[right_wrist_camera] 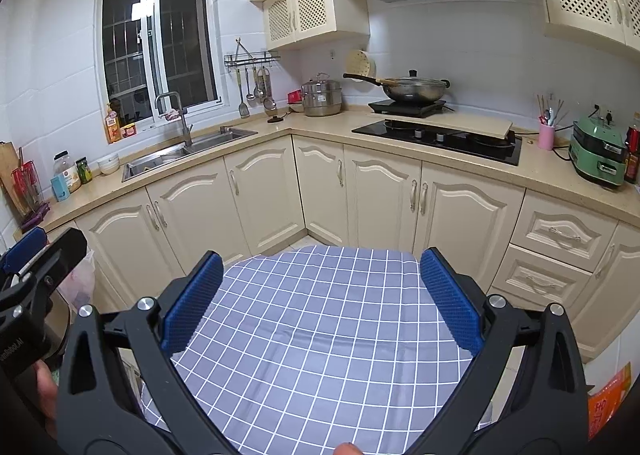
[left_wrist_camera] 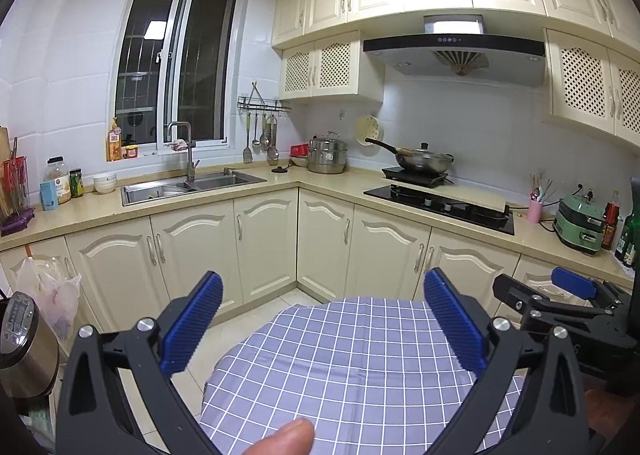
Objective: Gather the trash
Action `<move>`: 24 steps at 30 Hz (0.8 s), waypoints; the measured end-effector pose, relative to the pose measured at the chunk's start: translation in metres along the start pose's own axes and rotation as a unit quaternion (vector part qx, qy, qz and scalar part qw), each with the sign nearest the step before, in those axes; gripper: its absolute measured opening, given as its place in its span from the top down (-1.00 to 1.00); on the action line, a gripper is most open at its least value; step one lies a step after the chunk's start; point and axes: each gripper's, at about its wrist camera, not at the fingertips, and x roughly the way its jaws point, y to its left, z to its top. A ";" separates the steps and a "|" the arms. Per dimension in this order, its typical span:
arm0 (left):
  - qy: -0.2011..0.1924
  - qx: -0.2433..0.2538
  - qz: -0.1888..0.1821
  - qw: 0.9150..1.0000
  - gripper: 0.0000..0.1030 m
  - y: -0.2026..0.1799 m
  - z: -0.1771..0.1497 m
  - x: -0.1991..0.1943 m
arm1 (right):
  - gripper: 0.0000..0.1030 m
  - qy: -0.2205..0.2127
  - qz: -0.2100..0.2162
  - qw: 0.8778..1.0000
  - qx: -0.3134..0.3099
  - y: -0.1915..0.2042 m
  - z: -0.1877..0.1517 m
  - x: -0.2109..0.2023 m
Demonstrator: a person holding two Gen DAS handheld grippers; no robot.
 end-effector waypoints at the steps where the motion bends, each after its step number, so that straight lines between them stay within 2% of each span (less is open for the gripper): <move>1: -0.002 0.002 0.003 1.000 -0.91 0.000 0.000 0.000 | -0.88 0.000 0.001 1.000 -0.001 -0.001 0.000 0.000; 14: -0.022 0.005 0.006 1.000 -0.91 0.000 -0.001 -0.005 | -0.88 -0.015 0.000 1.000 -0.002 0.003 0.004 -0.005; 24: -0.023 0.007 0.013 1.000 -0.91 0.000 0.000 -0.004 | -0.88 -0.015 0.003 1.000 -0.004 0.007 0.004 -0.006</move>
